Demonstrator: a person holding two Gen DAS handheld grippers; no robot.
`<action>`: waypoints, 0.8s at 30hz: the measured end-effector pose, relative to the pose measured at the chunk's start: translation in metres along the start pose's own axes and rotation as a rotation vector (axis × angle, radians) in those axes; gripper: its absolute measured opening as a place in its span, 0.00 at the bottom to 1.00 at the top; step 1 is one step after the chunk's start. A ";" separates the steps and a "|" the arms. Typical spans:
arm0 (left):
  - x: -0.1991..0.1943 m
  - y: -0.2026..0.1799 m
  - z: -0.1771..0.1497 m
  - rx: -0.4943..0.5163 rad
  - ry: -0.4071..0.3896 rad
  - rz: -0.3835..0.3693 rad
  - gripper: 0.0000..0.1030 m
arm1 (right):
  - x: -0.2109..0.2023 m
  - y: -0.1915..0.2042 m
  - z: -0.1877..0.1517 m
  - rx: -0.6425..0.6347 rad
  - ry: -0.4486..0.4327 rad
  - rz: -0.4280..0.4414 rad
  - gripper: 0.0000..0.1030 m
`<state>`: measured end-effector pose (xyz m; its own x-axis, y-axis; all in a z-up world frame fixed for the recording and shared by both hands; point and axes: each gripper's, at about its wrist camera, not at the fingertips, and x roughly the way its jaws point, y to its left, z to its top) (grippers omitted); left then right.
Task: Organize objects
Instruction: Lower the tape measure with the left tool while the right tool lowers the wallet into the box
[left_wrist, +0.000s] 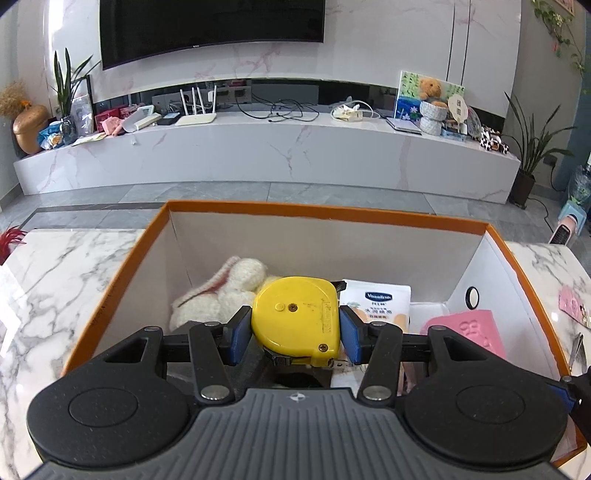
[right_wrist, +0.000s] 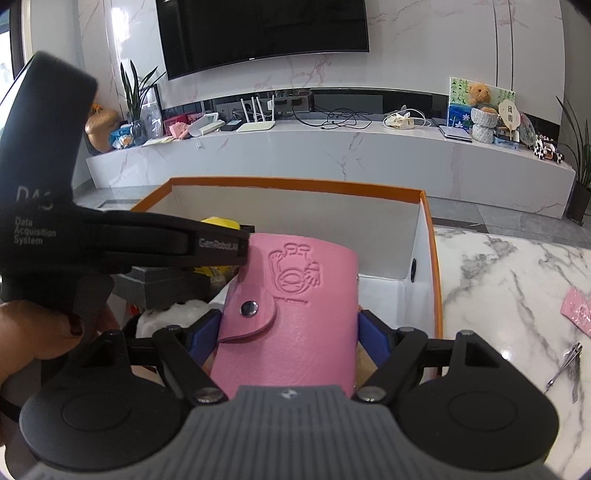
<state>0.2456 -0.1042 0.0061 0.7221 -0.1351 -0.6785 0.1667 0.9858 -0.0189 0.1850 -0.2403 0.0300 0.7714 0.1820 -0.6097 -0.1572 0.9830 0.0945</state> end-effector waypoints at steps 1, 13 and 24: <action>0.001 0.000 -0.001 0.000 0.004 0.000 0.56 | 0.001 0.001 0.001 -0.007 0.002 -0.006 0.78; 0.008 -0.003 -0.003 0.023 0.060 0.028 0.56 | 0.008 0.004 0.003 -0.045 0.030 -0.050 0.78; 0.013 -0.002 -0.005 0.033 0.116 0.026 0.56 | 0.020 0.005 0.011 -0.072 0.058 -0.061 0.79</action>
<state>0.2509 -0.1077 -0.0063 0.6441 -0.0947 -0.7590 0.1717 0.9849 0.0228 0.2065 -0.2317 0.0269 0.7442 0.1180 -0.6574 -0.1567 0.9877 0.0000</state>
